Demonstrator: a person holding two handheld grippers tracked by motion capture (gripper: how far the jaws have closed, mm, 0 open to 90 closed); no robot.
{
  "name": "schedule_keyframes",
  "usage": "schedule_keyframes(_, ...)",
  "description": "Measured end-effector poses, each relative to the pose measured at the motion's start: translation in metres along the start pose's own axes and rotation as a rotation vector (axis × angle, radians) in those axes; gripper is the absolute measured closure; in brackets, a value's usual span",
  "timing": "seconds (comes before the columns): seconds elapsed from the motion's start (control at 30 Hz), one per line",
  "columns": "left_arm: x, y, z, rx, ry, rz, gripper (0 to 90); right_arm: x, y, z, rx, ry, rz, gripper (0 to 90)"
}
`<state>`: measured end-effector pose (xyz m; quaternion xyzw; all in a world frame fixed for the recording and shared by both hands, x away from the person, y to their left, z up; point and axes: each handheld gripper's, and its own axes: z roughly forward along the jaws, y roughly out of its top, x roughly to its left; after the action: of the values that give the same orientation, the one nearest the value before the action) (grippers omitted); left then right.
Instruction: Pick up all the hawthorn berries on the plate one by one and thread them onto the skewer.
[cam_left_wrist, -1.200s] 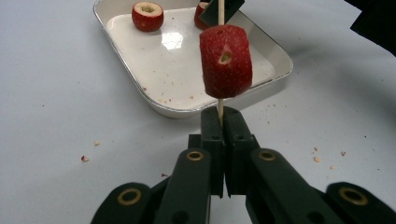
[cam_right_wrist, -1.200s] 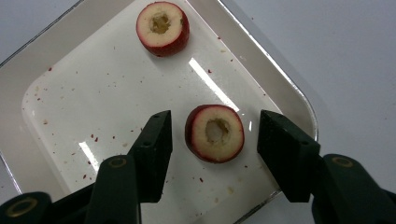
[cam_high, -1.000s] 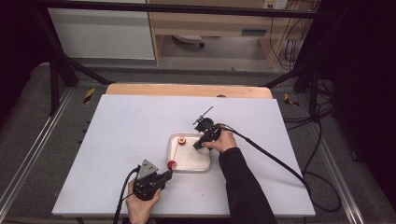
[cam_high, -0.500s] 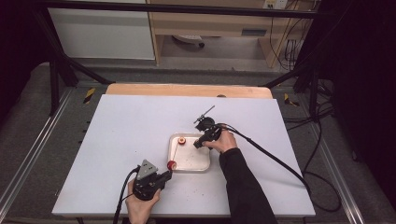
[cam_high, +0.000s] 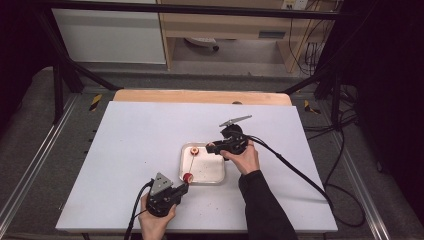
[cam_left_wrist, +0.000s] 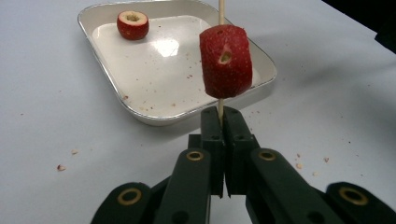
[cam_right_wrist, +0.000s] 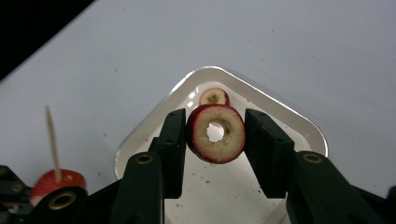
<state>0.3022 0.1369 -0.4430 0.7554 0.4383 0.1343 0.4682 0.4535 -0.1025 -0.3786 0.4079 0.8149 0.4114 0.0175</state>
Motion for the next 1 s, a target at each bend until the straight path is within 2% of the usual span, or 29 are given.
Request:
schedule_keyframes(0.2,-0.008,-0.001,0.005,-0.007,-0.012,-0.009,88.2,0.001,-0.015,-0.015,-0.162,0.065,0.093,60.6)
schedule_keyframes(0.47,-0.023,-0.001,0.014,-0.013,-0.028,-0.018,88.1,0.006,-0.032,-0.023,-0.290,0.121,0.167,60.6)
schedule_keyframes(0.73,-0.034,-0.004,0.021,-0.020,-0.031,-0.054,88.1,0.009,-0.047,-0.024,-0.409,0.142,0.212,60.7)
schedule_keyframes(1.0,-0.040,-0.001,0.029,-0.010,-0.041,-0.112,88.1,0.013,-0.050,-0.027,-0.504,0.140,0.216,60.7)
